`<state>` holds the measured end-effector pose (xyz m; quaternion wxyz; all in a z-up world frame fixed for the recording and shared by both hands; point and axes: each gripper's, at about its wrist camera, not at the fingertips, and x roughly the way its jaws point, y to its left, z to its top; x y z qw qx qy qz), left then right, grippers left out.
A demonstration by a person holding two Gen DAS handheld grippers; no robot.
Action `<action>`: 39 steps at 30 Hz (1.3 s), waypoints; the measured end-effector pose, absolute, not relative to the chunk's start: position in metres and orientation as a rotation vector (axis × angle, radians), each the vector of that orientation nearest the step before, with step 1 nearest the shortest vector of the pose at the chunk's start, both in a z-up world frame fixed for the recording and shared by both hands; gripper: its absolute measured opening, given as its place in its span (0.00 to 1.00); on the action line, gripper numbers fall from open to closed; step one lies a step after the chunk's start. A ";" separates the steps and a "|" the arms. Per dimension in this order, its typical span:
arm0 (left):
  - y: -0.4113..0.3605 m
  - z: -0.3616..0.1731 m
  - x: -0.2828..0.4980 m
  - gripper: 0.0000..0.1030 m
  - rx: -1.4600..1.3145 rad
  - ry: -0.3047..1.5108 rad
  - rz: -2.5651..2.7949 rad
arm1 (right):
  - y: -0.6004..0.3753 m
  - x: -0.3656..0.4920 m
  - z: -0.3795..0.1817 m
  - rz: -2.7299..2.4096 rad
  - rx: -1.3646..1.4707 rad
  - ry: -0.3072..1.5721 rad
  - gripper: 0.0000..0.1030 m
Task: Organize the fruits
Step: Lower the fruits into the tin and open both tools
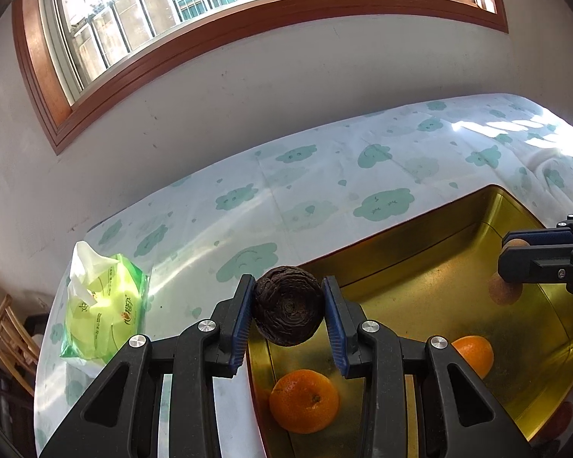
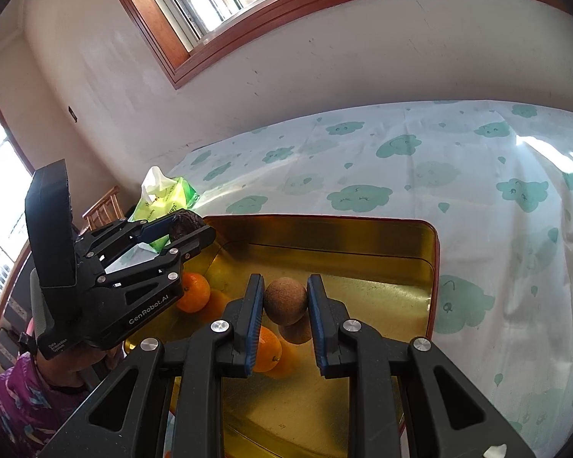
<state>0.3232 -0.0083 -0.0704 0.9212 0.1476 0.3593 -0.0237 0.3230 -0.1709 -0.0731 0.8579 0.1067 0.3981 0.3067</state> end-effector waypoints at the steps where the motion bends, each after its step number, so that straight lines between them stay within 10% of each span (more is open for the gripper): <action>1: -0.008 -0.071 0.325 0.35 0.307 0.742 -0.048 | -0.171 0.324 -0.073 0.644 0.225 0.837 0.20; 39: -0.011 -0.081 0.351 0.36 0.407 0.803 -0.057 | -0.160 0.343 -0.077 0.628 0.221 0.875 0.20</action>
